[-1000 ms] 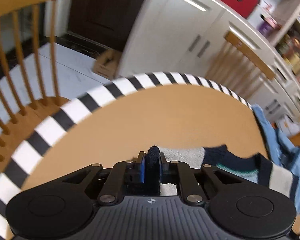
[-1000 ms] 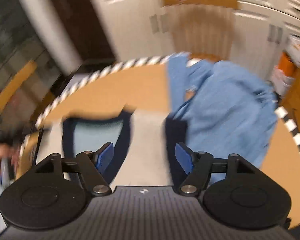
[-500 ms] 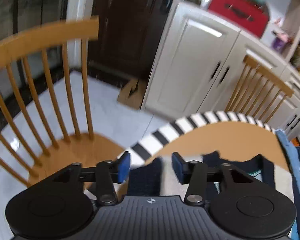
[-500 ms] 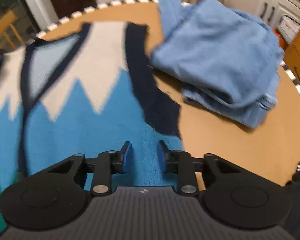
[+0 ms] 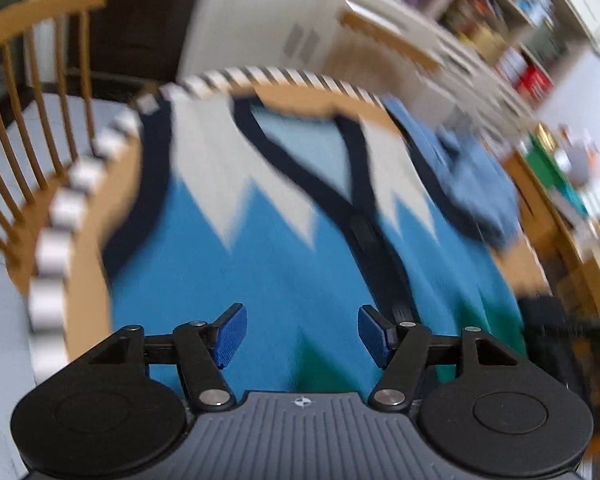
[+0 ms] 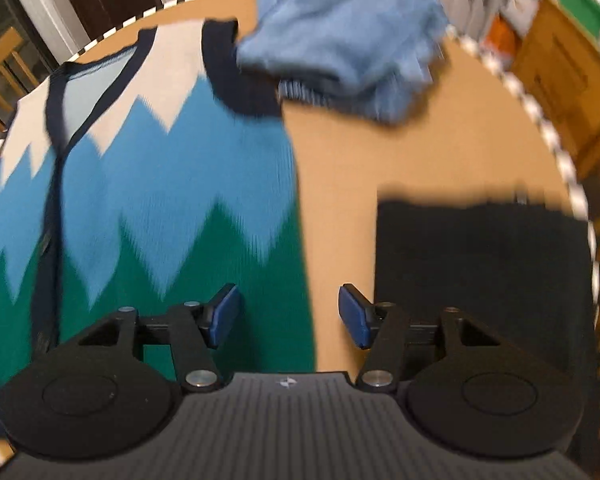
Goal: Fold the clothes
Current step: 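Open both grippers and release the flattened cardigan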
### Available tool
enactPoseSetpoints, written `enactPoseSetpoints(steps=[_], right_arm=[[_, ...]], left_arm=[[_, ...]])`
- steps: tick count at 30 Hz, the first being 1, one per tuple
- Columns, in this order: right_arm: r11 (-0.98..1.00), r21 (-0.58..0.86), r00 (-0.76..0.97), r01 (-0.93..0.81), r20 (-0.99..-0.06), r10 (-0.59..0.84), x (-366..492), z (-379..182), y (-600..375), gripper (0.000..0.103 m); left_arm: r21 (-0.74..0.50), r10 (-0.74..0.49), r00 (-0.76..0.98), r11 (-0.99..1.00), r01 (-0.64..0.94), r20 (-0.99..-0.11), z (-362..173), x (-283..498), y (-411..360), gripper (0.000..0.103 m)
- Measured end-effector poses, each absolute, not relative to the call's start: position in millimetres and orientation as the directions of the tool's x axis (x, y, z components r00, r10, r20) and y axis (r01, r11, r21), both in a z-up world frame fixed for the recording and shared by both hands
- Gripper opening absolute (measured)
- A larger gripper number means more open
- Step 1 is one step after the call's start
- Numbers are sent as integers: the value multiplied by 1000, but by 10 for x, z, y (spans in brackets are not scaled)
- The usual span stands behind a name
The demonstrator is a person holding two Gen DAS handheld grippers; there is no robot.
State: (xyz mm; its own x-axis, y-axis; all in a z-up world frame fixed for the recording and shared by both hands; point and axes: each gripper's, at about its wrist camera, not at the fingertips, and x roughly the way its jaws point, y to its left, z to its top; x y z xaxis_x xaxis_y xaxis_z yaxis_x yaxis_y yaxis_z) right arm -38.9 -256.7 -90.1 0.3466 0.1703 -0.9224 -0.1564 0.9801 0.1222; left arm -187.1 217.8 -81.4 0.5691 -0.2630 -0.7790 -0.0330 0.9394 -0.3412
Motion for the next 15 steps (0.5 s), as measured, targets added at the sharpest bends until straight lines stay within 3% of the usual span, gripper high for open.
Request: enactPoseSetpoints(steps=[5,9,11,13,15], right_arm=[[983,107,290,-152,-945,148,-884,-1054,-2656,57],[971,127,280,-201,-943,181,-1128,-1110,-2572,53],[962,137,299,-235,-932,206,-1193,-1108,-2478,41],[964,99,330,-247,-927,179,-1219,-1112,-2416,16],[969,86,351,-232,-922,165,-1236,-1043,-2480,9]], left_arm=[[-271,-225,535,962,-8,-814,-1069,-2441,1814,64],[-294,-227,513,955,-52,-828,-1156,-2663,1724,64],[-294,-223,510,954,-63,-831,-1184,-2757,1673,64],[-304,-223,504,949,-84,-834,-1244,-2838,1640,65],[-303,-215,509,948,-95,-834,-1253,-2885,1617,65]])
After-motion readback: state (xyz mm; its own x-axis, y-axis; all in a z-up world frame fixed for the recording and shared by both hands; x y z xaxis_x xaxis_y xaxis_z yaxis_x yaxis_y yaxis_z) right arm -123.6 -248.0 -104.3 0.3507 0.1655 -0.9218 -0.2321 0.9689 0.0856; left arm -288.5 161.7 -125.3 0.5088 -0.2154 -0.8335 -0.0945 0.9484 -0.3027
